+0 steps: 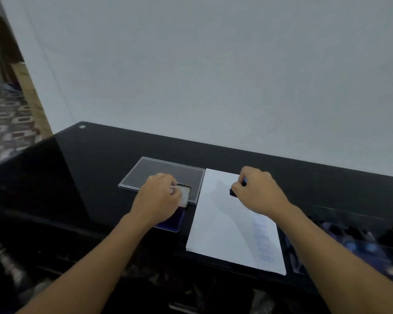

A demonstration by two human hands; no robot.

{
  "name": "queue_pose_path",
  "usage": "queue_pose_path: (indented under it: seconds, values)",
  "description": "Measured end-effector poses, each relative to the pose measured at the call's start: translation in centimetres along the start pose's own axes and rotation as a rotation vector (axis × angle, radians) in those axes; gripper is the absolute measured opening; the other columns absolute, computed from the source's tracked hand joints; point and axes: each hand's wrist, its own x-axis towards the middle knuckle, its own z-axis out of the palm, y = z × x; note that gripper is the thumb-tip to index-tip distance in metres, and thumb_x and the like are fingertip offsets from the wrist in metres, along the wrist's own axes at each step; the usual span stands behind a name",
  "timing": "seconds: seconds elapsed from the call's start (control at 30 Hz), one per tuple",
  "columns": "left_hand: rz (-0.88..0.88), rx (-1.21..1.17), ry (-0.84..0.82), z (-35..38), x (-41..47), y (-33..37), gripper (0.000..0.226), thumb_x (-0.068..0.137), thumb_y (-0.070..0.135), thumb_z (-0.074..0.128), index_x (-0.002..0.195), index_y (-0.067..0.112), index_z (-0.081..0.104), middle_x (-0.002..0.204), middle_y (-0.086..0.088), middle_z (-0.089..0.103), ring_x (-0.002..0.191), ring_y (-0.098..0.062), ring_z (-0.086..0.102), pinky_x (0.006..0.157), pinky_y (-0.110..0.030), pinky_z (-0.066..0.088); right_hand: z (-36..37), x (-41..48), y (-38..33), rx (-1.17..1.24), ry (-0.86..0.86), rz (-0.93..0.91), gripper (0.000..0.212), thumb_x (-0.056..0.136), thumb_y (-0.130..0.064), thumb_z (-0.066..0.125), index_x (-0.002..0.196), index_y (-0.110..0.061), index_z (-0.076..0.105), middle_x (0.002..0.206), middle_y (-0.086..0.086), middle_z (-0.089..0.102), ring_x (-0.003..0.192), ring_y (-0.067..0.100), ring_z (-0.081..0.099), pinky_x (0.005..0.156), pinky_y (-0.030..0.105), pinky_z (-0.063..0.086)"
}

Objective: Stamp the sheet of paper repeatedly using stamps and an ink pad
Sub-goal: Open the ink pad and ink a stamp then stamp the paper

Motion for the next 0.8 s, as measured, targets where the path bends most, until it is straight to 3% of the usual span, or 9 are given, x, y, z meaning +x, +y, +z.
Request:
queue_pose_path:
  seconds: [0.2, 0.3, 0.47, 0.6, 0.7, 0.8]
  values:
    - [-0.141, -0.014, 0.064, -1.6, -2.7, -6.9, 0.017, 0.089, 0.025, 0.056, 0.101, 0.018, 0.065, 0.106, 0.003, 0.063, 0.102, -0.019, 0.056, 0.089, -0.037, 0.048, 5.4, -1.2, -4.5, 0.007, -0.101, -0.097, 0.013, 0.092, -0.028, 0.053, 0.086, -0.017, 0.051, 0.081, 0.001, 0.061, 0.074, 0.021, 0.059, 0.062, 0.034, 0.049]
    - [-0.130, -0.014, 0.103, -1.5, -3.5, -9.3, 0.020, 0.089, 0.023, 0.057, 0.104, 0.014, 0.066, 0.106, 0.001, 0.063, 0.105, -0.022, 0.056, 0.092, -0.037, 0.047, 7.6, -1.4, -6.5, -0.016, -0.148, -0.167, 0.015, 0.093, -0.032, 0.052, 0.089, -0.018, 0.049, 0.094, 0.005, 0.065, 0.080, 0.024, 0.061, 0.064, 0.035, 0.052]
    - [-0.160, 0.100, 0.094, -0.3, -3.7, -11.2, 0.043, 0.093, 0.032, 0.052, 0.131, 0.012, 0.059, 0.137, -0.005, 0.056, 0.130, -0.024, 0.047, 0.112, -0.043, 0.036, 10.2, -0.9, -9.0, -0.037, -0.199, -0.241, 0.012, 0.096, -0.034, 0.052, 0.093, -0.024, 0.045, 0.117, 0.006, 0.067, 0.090, 0.023, 0.059, 0.069, 0.036, 0.055]
    - [-0.184, 0.196, 0.087, 1.0, -4.1, -11.7, 0.046, 0.097, 0.037, 0.046, 0.139, 0.019, 0.052, 0.151, -0.002, 0.044, 0.143, -0.019, 0.033, 0.120, -0.043, 0.023, 11.1, -0.2, -10.0, -0.076, -0.197, -0.296, 0.012, 0.097, -0.032, 0.050, 0.093, -0.026, 0.042, 0.111, 0.005, 0.069, 0.086, 0.019, 0.058, 0.068, 0.033, 0.052]
    - [-0.179, 0.203, 0.103, 1.1, -4.1, -11.8, 0.045, 0.098, 0.037, 0.045, 0.139, 0.020, 0.051, 0.152, -0.001, 0.043, 0.143, -0.018, 0.033, 0.121, -0.043, 0.022, 11.4, 0.3, -10.3, -0.100, -0.182, -0.320, 0.012, 0.097, -0.034, 0.050, 0.095, -0.026, 0.041, 0.111, 0.005, 0.069, 0.090, 0.021, 0.061, 0.069, 0.034, 0.054]
    - [-0.177, 0.209, 0.111, 1.2, -4.2, -11.6, 0.045, 0.098, 0.036, 0.045, 0.139, 0.019, 0.051, 0.152, -0.001, 0.043, 0.143, -0.018, 0.033, 0.121, -0.043, 0.022, 12.5, -0.2, -10.3, -0.106, -0.176, -0.313, 0.013, 0.097, -0.030, 0.049, 0.092, -0.023, 0.039, 0.105, 0.009, 0.069, 0.080, 0.024, 0.057, 0.064, 0.034, 0.047]
